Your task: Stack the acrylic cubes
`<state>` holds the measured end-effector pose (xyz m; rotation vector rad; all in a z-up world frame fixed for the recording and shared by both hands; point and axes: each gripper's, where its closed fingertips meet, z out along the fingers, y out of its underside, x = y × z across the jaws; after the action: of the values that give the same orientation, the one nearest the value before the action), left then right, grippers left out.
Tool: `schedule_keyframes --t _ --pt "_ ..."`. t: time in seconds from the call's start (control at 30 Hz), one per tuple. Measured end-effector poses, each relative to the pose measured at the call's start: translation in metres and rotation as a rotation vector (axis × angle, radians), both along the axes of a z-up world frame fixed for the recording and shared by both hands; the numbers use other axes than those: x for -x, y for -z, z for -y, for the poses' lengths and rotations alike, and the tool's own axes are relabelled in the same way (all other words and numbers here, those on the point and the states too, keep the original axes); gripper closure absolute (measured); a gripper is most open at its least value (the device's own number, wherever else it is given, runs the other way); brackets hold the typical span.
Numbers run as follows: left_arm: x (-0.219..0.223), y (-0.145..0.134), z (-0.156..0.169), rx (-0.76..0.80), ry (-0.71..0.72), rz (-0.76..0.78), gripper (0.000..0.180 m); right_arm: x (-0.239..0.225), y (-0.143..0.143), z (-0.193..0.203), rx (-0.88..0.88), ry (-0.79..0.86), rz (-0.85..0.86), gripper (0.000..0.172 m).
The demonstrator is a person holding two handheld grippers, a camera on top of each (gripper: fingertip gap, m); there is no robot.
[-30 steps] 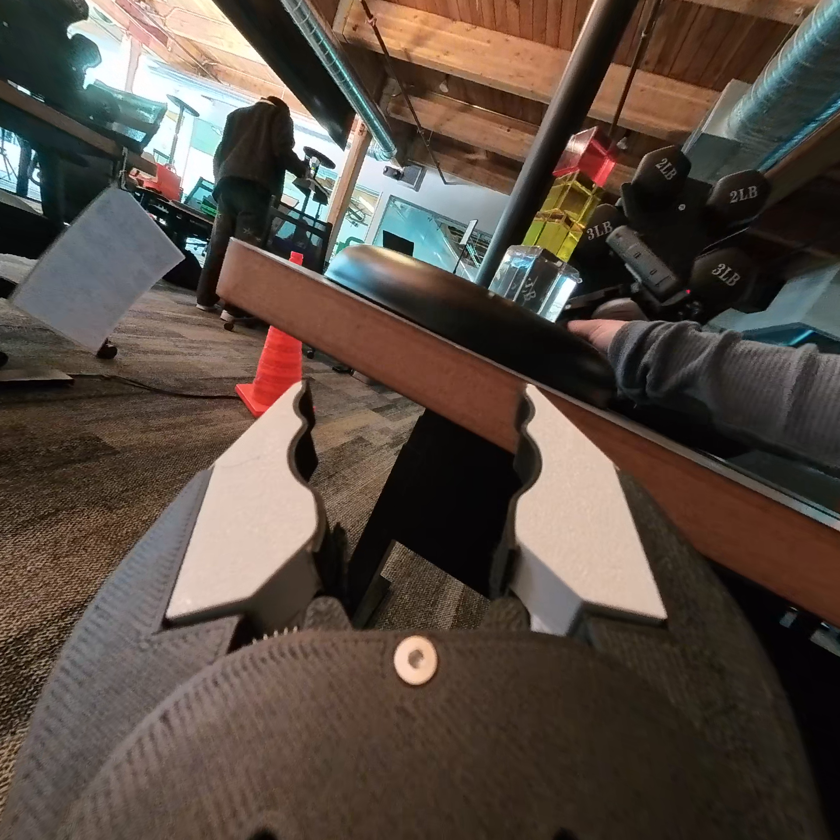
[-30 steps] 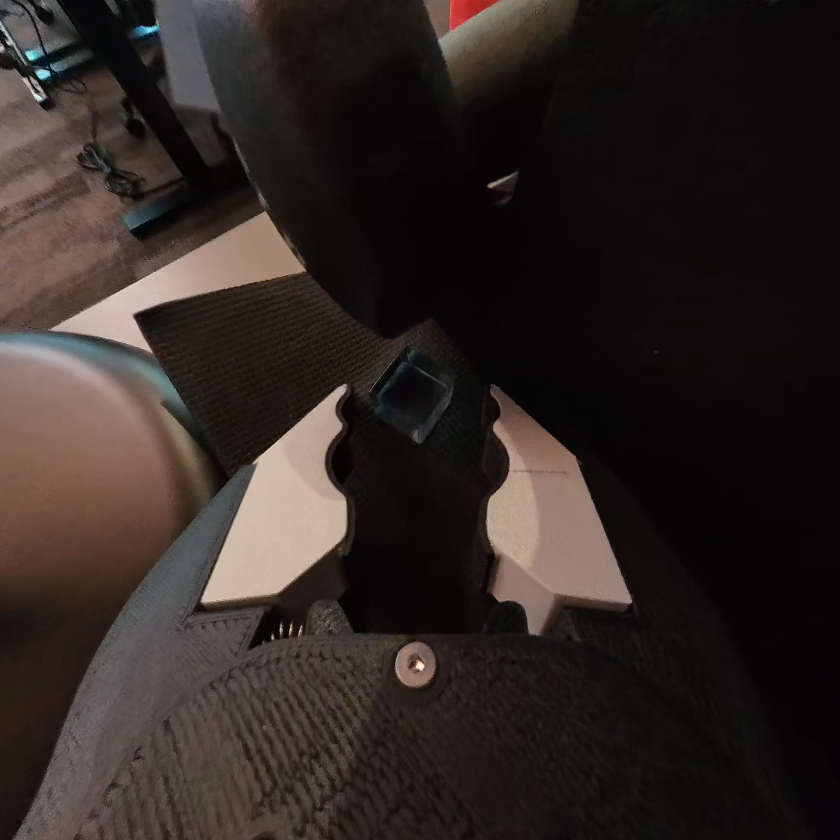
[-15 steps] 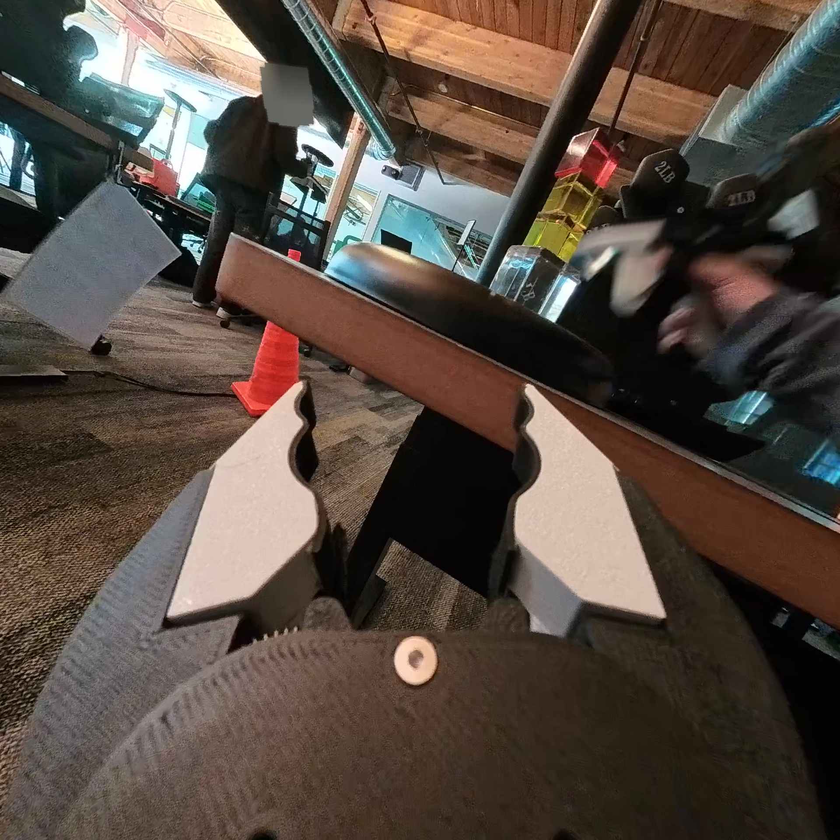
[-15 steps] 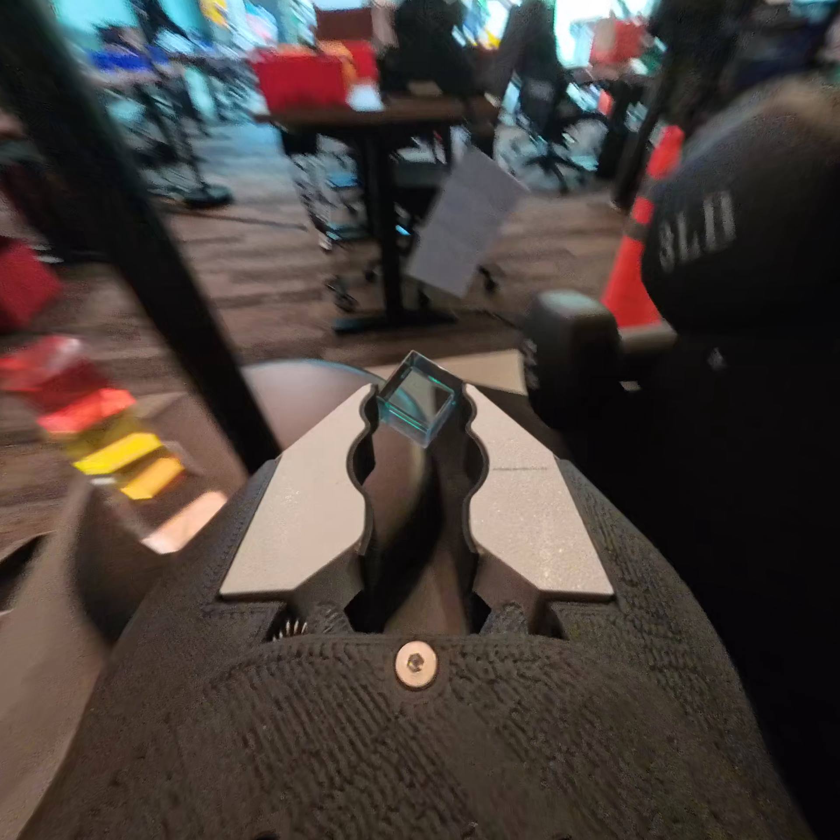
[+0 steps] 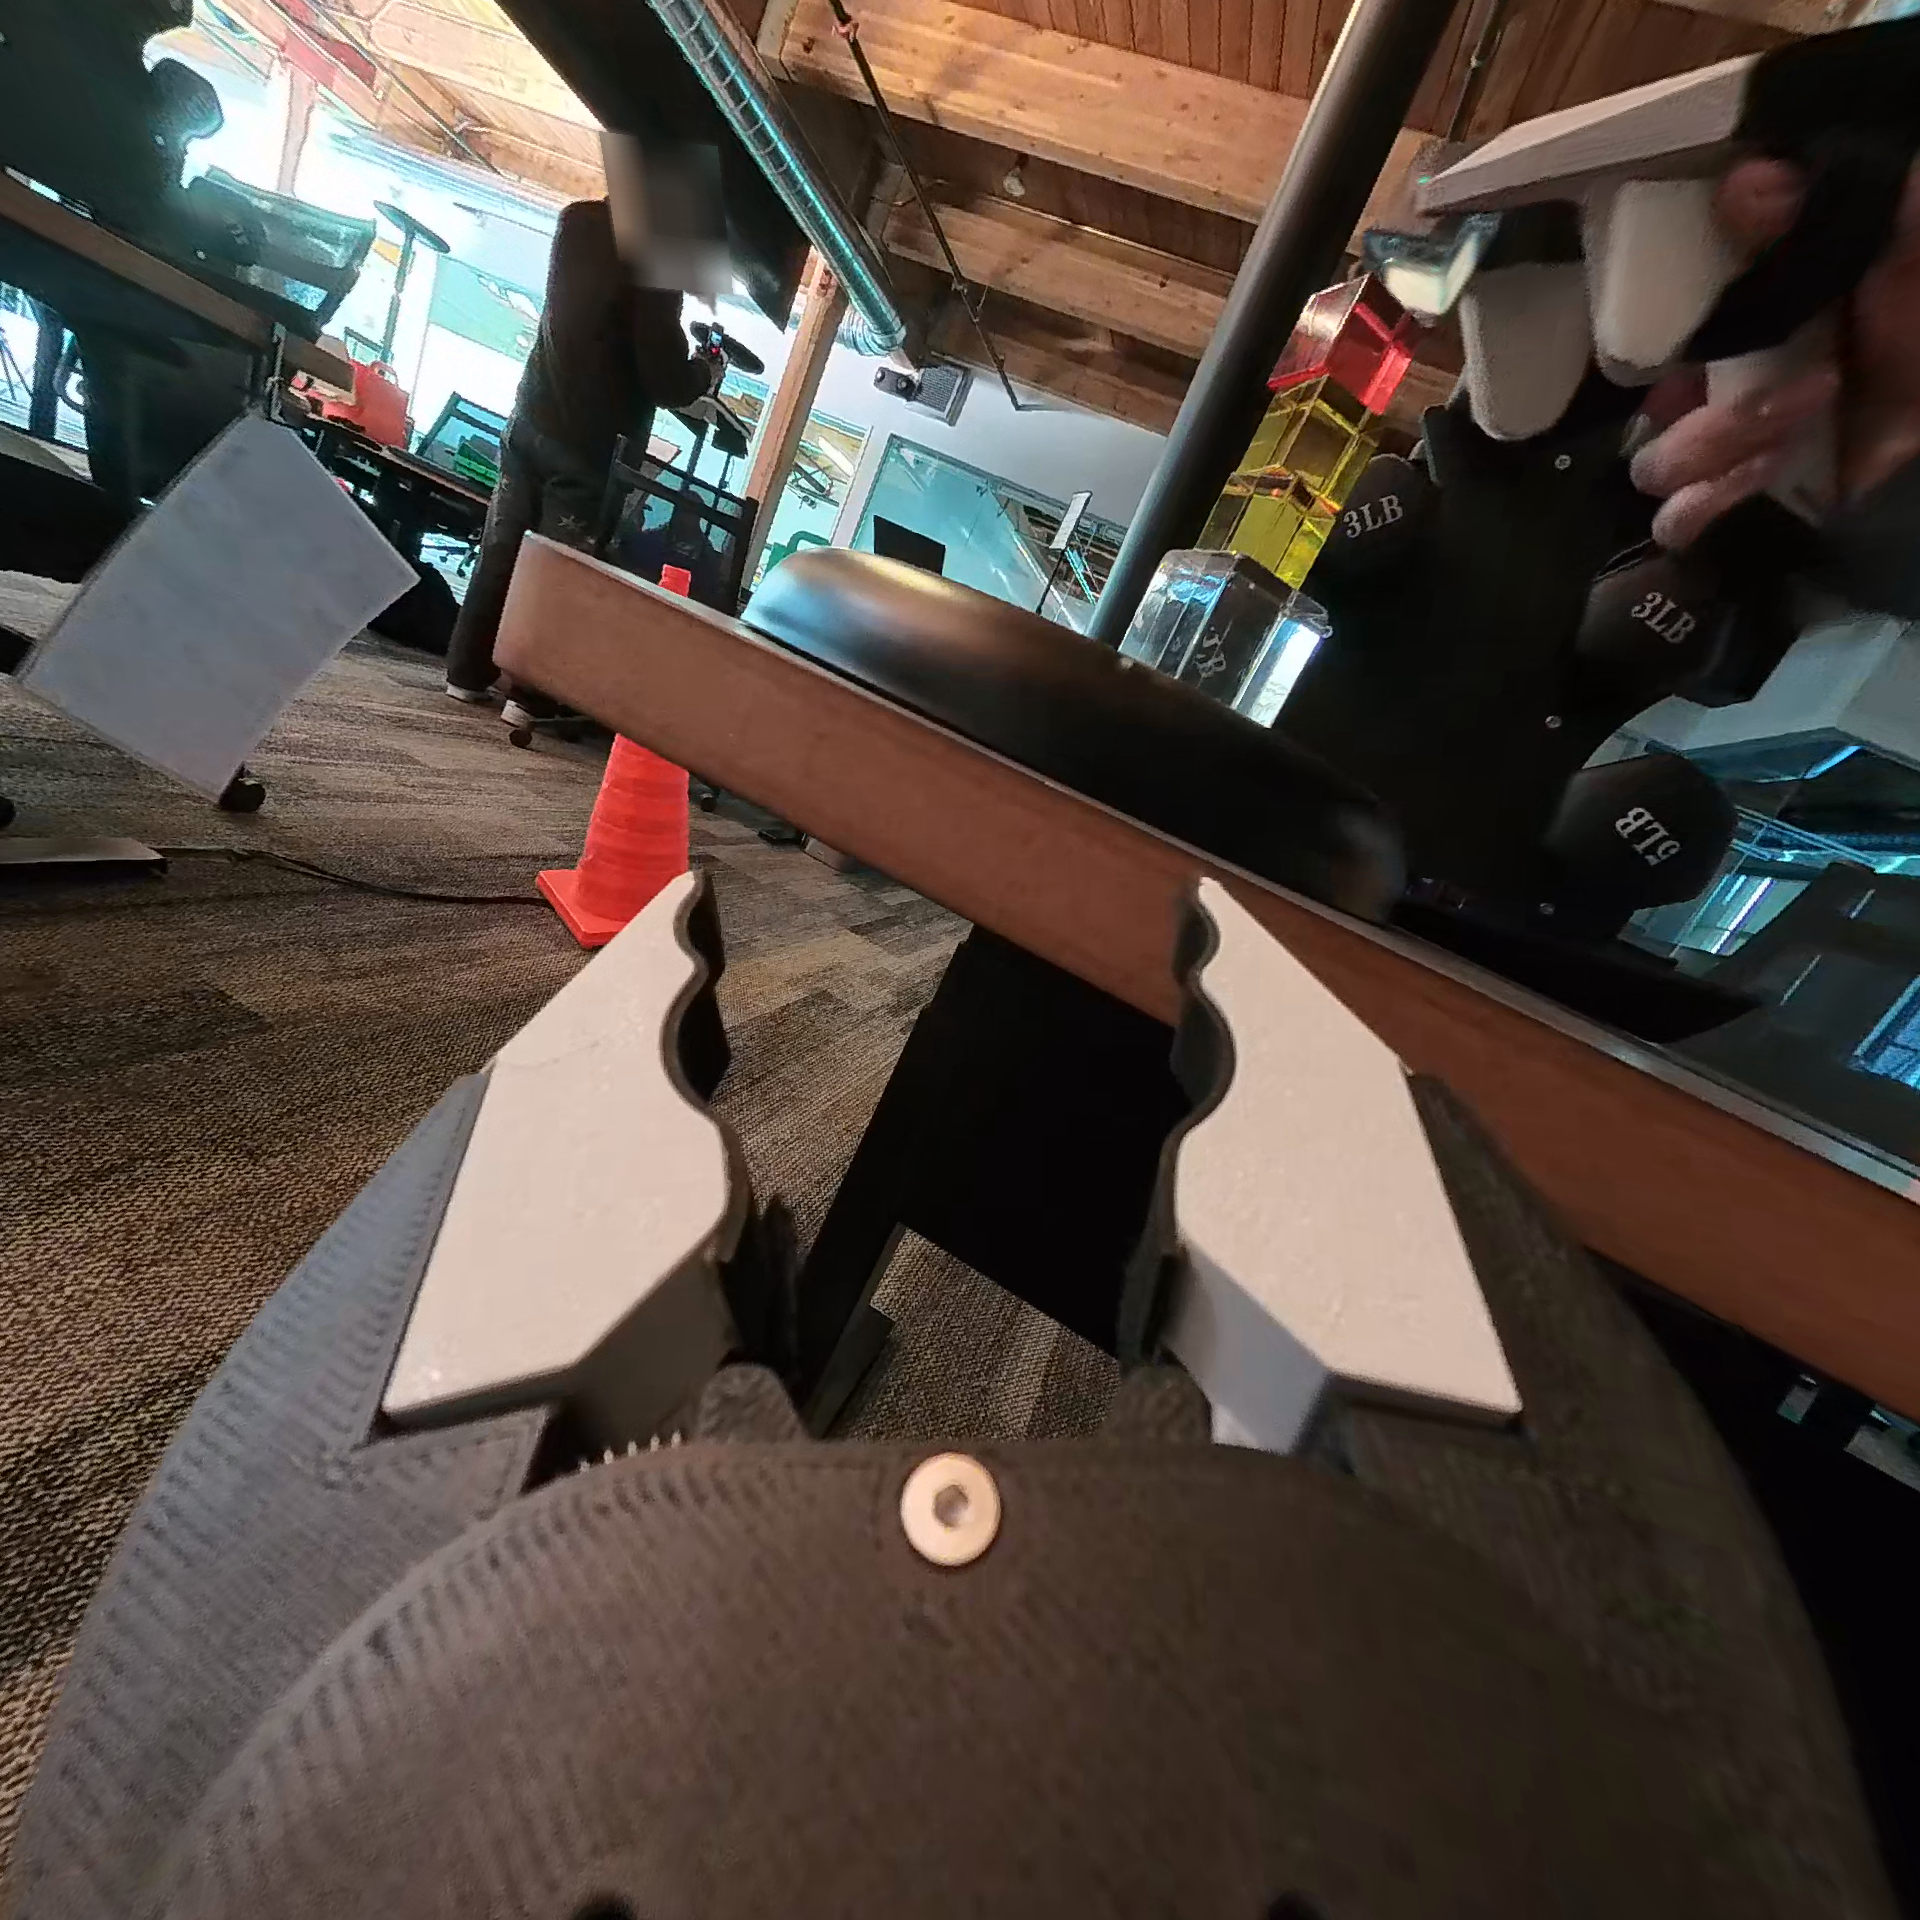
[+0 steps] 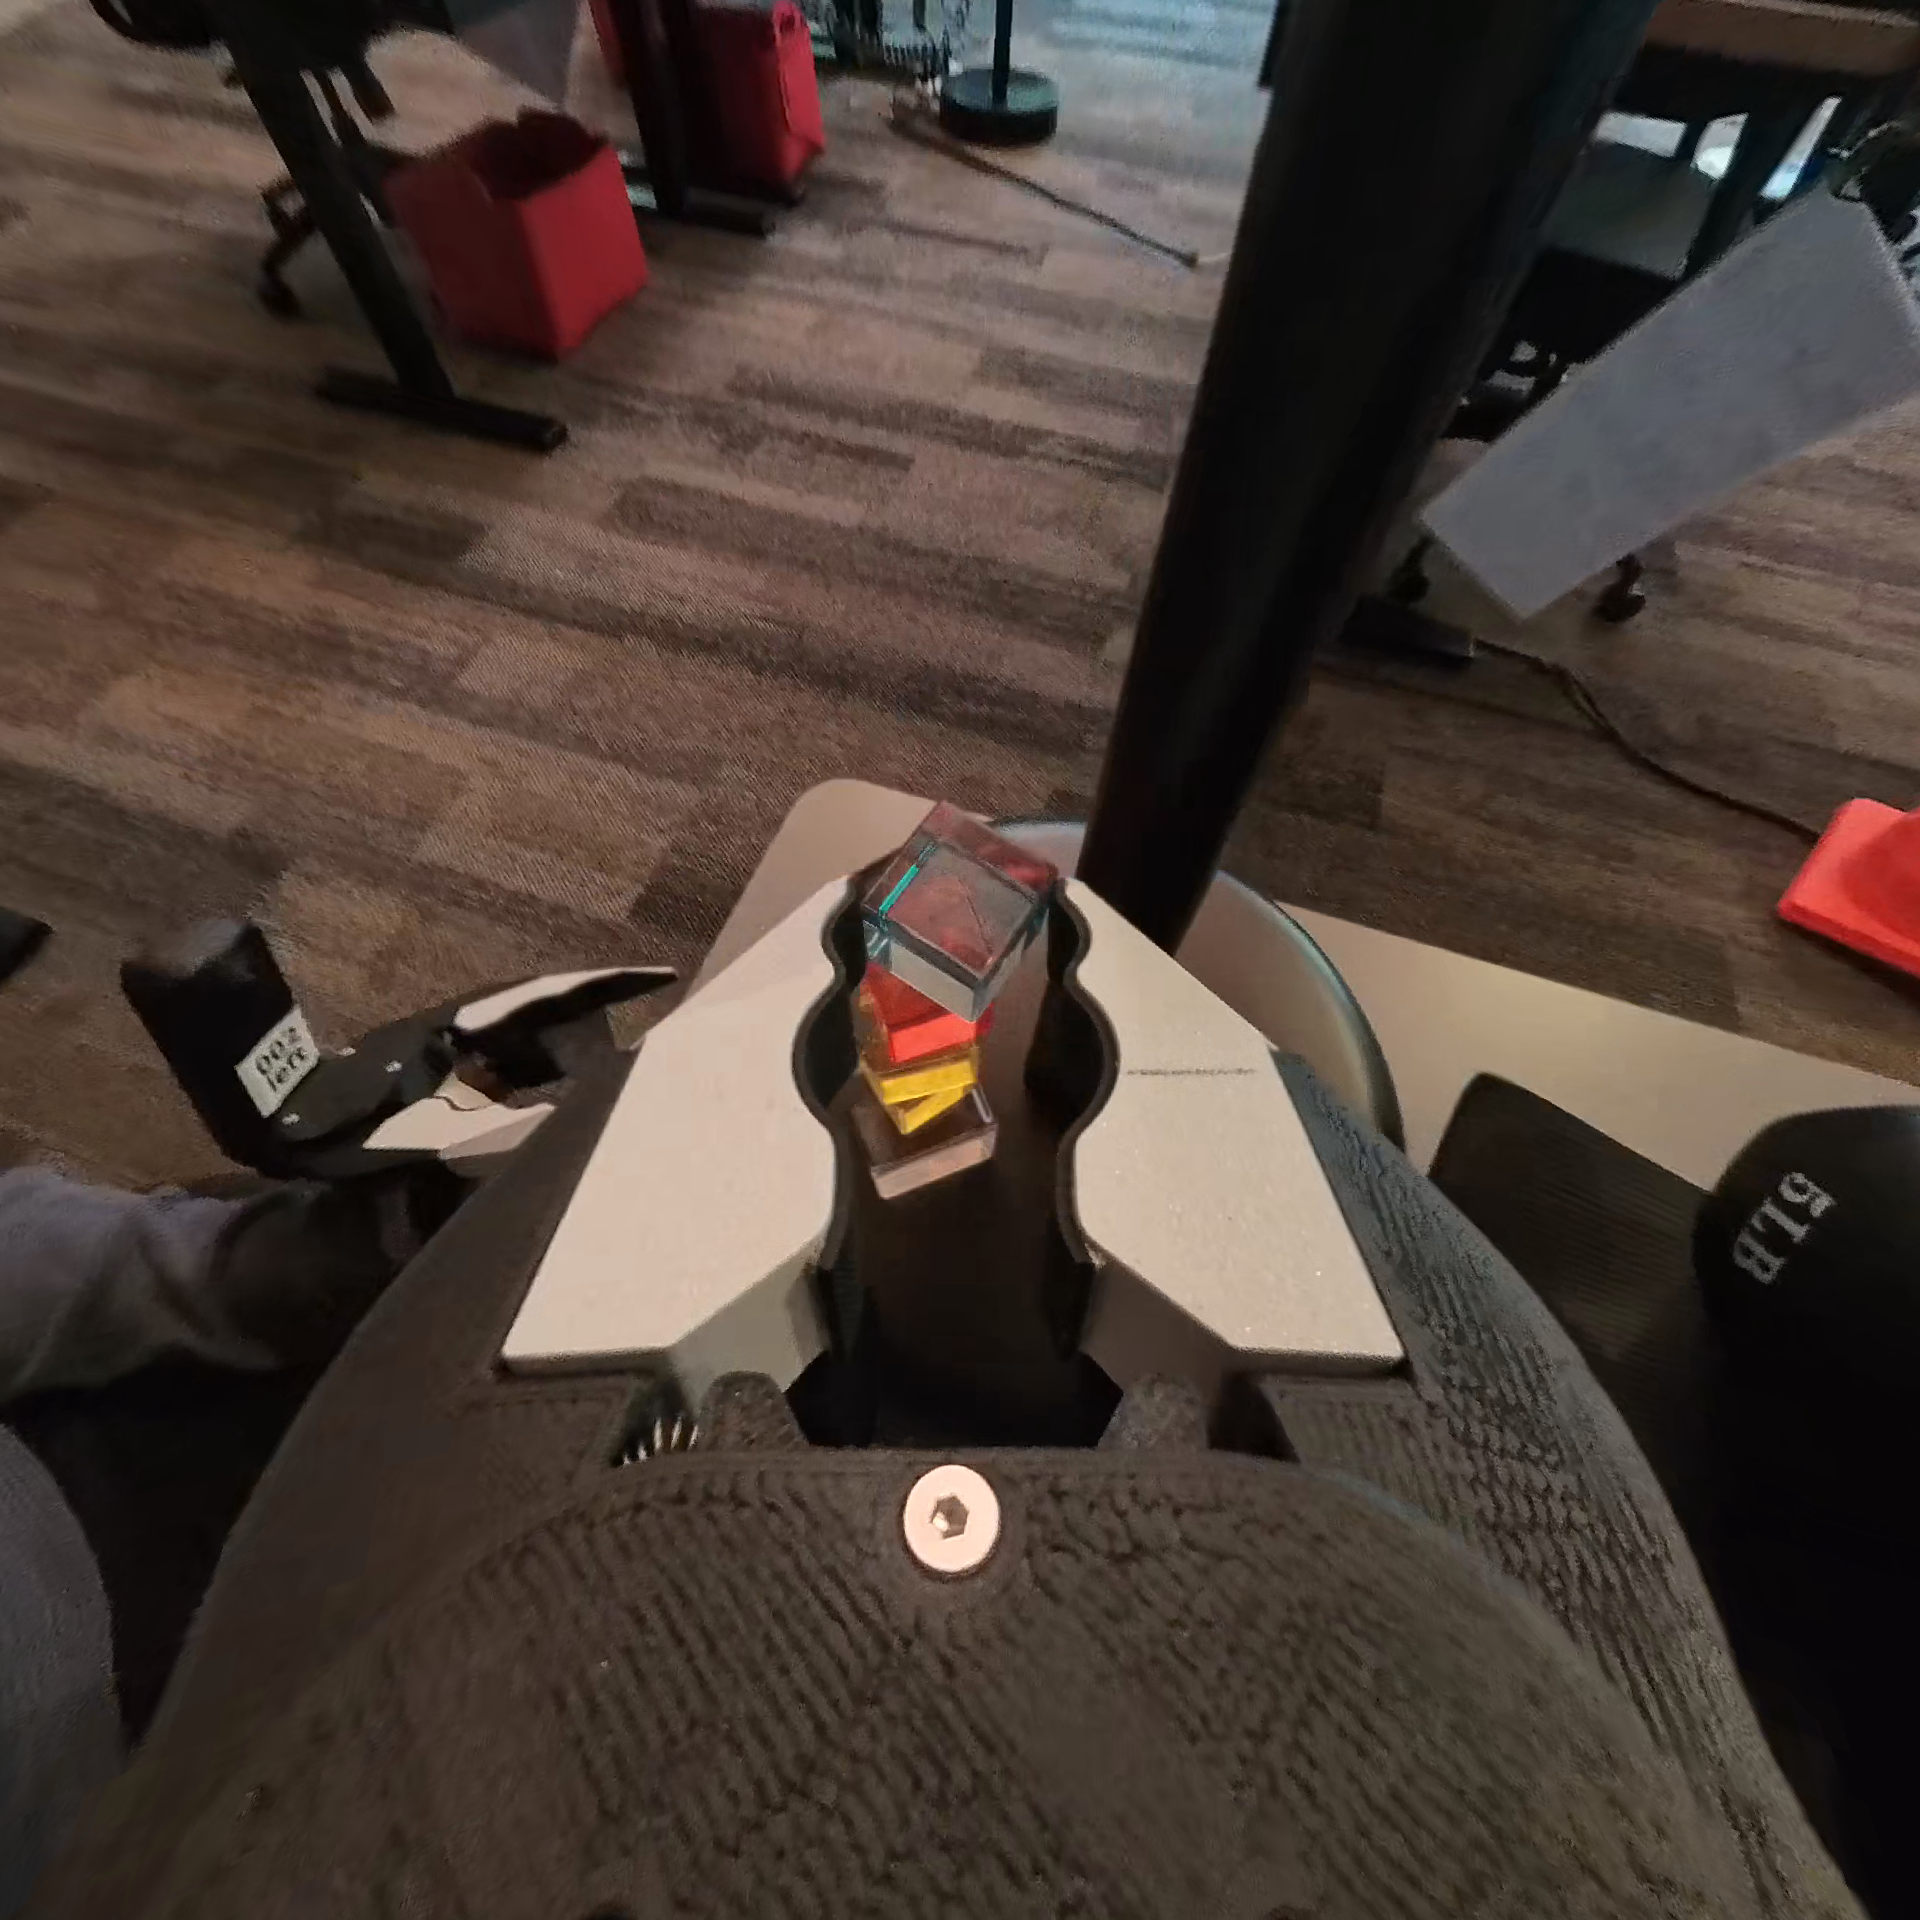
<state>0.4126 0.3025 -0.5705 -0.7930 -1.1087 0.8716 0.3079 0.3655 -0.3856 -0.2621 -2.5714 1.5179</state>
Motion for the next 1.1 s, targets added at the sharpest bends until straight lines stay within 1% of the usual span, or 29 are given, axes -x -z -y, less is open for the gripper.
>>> schedule_keyframes --t 0.2,0.47,0.5,0.6,0.67,0.73,0.8,0.83,0.87,0.93,1.0,1.1 --pt "0.000 0.000 0.000 -0.004 0.003 -0.002 0.093 -0.002 0.006 0.005 -0.081 -0.019 -0.026 0.138" --pt "0.001 0.001 0.000 -0.004 0.006 0.001 0.093 -0.002 0.015 0.005 -0.118 -0.022 -0.024 0.137" --pt "0.001 0.001 0.000 -0.005 0.008 0.000 0.094 -0.002 0.015 0.005 -0.111 -0.023 -0.032 0.135" --pt "0.001 0.001 0.000 -0.008 0.010 0.002 0.094 -0.003 0.003 0.000 -0.059 -0.007 -0.060 0.114" --pt "0.001 0.001 0.000 -0.005 0.009 0.003 0.094 -0.002 -0.013 -0.014 0.007 0.033 -0.092 0.107" --pt "0.000 0.001 0.000 -0.005 0.008 0.002 0.094 0.004 -0.035 -0.042 0.096 0.132 -0.160 0.107" --pt "0.000 0.001 0.001 -0.008 0.006 0.001 0.094 0.023 -0.049 -0.090 0.159 0.321 -0.234 0.113" --pt "0.000 0.001 0.001 -0.010 0.007 0.001 0.094 0.032 -0.048 -0.117 0.170 0.426 -0.257 0.119" --pt "0.001 0.001 0.001 -0.013 0.009 0.001 0.094 0.040 -0.042 -0.143 0.164 0.510 -0.269 0.122" --pt "0.001 0.002 0.000 -0.016 0.014 0.002 0.094 0.051 -0.013 -0.184 0.122 0.626 -0.249 0.124" --pt "0.002 0.002 -0.001 -0.026 0.017 -0.004 0.094 0.055 0.029 -0.210 0.072 0.692 -0.160 0.123" --pt "0.002 0.001 -0.001 -0.037 0.016 -0.008 0.094 0.064 0.083 -0.235 0.010 0.809 -0.106 0.123"
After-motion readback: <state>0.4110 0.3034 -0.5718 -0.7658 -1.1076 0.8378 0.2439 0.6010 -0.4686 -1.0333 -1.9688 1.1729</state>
